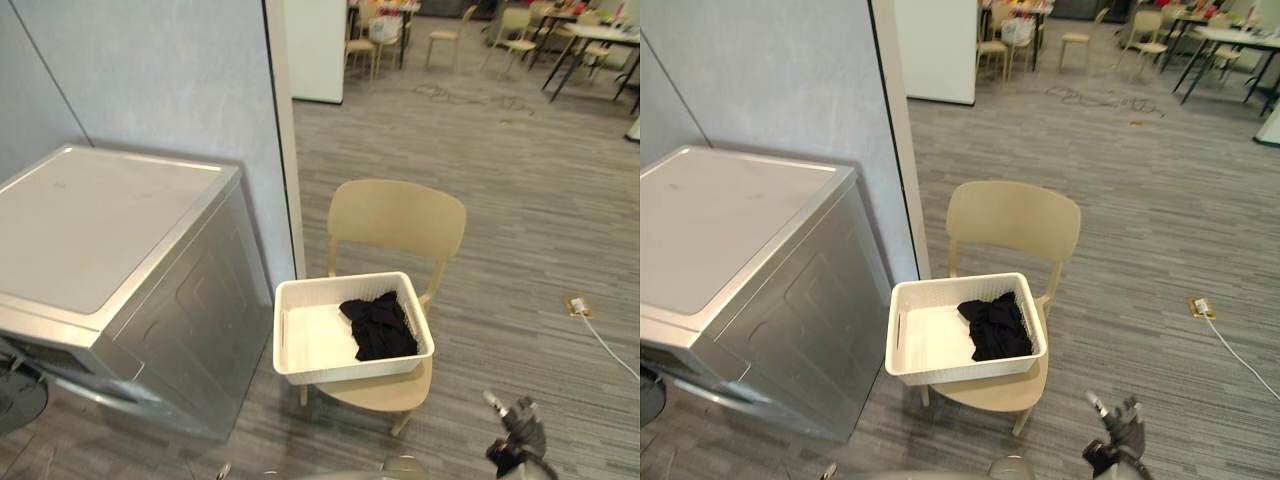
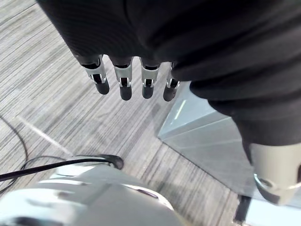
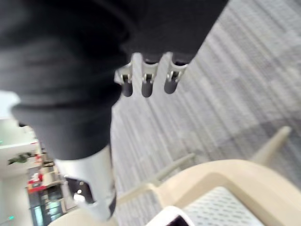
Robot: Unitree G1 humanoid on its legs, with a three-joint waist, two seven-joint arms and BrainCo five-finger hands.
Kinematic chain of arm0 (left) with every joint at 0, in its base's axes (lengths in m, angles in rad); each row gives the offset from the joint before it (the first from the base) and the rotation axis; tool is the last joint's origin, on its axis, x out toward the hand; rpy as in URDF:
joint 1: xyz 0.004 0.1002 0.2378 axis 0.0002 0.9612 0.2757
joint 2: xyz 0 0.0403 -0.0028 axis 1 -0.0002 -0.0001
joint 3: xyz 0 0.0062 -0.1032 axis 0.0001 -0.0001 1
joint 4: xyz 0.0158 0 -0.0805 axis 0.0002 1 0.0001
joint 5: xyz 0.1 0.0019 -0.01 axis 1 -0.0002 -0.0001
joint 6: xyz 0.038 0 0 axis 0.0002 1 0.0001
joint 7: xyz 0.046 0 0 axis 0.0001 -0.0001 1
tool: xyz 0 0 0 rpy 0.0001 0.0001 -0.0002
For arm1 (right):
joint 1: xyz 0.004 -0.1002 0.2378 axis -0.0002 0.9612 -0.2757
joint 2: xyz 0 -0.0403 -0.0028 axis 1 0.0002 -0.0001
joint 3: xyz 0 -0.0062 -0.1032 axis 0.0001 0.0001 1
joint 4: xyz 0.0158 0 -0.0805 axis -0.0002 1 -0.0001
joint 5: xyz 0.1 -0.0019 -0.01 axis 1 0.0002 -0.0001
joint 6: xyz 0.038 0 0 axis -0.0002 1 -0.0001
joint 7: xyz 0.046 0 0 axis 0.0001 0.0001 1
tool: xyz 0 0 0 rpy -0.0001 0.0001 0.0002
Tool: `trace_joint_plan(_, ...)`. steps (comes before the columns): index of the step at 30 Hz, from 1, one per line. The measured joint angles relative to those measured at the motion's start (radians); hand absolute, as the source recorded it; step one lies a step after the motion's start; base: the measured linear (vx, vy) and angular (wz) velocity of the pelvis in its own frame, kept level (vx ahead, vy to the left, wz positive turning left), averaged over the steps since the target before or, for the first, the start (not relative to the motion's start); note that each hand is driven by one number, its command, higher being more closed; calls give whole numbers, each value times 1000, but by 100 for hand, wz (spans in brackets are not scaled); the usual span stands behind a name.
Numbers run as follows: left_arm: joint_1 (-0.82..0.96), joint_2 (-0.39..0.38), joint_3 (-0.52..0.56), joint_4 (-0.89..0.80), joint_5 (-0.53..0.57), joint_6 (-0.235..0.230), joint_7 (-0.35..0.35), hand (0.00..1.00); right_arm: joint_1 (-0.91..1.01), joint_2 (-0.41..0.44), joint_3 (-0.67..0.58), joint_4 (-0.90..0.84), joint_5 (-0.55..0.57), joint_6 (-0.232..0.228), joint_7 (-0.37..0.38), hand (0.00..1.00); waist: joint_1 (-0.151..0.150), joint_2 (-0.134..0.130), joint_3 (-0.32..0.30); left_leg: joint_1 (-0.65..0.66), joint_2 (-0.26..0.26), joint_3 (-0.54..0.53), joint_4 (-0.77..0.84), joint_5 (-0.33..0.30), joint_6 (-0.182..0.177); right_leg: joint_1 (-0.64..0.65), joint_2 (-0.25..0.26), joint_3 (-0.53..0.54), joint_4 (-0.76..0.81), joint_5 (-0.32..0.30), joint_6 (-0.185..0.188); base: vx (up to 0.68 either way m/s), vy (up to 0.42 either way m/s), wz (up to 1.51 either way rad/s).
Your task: Pick up the laundry basket with both hands and put the clothes into the washing machine.
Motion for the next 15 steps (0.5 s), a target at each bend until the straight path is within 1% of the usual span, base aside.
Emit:
trace_joint_plan(1, -2, 0, -5, 0, 0, -5, 0, 0, -11, -15, 10, -10, -26, 0, 0, 0, 1, 5, 1, 1, 4, -2, -8, 2, -3, -2, 4, -2, -1, 0, 0, 44, -72, -3)
trace_joint_plan(2, -7, -2, -28, 0, -1, -13, -1, 0, -34, -51, 30, -27, -68, 0, 2, 0, 2, 24, -3, 2, 13, -2, -16, 11, -6, -8, 12, -8, -6, 0, 0, 78, -69, 2)
trace_joint_plan(3, -18, -8, -40, 0, -1, -18, -2, 0, -61, -92, 49, -27, -101, 1, 2, 0, 7, 36, -2, -2, 17, -8, -24, 21, -8, -18, 18, -14, -7, 1, 1, 95, -67, 7)
trace_joint_plan(5, -29, -9, -57, 0, -1, -20, -5, 0, -96, -145, 78, -26, -126, 2, 5, 0, 15, 39, 0, -19, 23, -24, -30, 38, -9, -30, 26, -23, -10, 7, 10, 76, -55, 7)
trace_joint_plan(6, -40, -6, -63, -3, 0, -27, -11, 0, -155, -208, 125, -23, -164, 5, 15, 0, 22, 30, 5, -41, 31, -24, -30, 48, -8, -53, 34, -24, -14, 17, 12, 69, -51, 1)
trace_joint_plan(8, -49, -5, -65, -11, 1, -28, -25, 0, -231, -274, 174, -10, -190, 2, 33, 0, 24, 15, 19, -71, 33, -27, -29, 60, -1, -71, 36, -25, -24, 32, 16, 62, -24, -1)
trace_joint_plan(9, -67, -5, -65, -12, 1, -28, -28, 0, -310, -336, 220, 25, -200, -1, 45, 0, 26, 7, 42, -99, 33, -33, -24, 69, 0, -86, 35, -34, -35, 47, 23, 30, -5, 12)
trace_joint_plan(10, -79, -2, -65, -15, 1, -30, -29, 0, -355, -375, 251, 49, -200, -1, 53, 0, 30, -4, 64, -122, 33, -43, -23, 77, 1, -99, 34, -47, -40, 55, 22, 12, -3, 26)
trace_joint_plan(11, -96, 2, -64, -17, 1, -34, -29, 0, -389, -408, 277, 63, -200, 0, 62, 0, 42, -13, 82, -149, 33, -55, -23, 85, 3, -115, 34, -61, -45, 63, 22, -29, -5, 42)
trace_joint_plan(12, -115, 7, -62, -18, 1, -34, -30, 0, -439, -445, 315, 81, -201, 0, 75, 0, 53, -15, 106, -182, 34, -73, -22, 99, 1, -126, 33, -83, -61, 74, 24, -25, -4, 48)
trace_joint_plan(13, -127, 11, -60, -18, 1, -35, -30, 0, -480, -464, 350, 95, -202, 0, 84, 0, 58, -13, 124, -198, 34, -86, -22, 105, 1, -132, 32, -98, -66, 77, 22, -35, -5, 47)
trace_joint_plan(15, -145, 18, -59, -18, 7, -34, -28, 0, -551, -501, 453, 96, -220, -1, 102, 0, 78, 1, 154, -230, 35, -107, -23, 115, -2, -152, 34, -116, -66, 79, 19, -34, -7, 30)
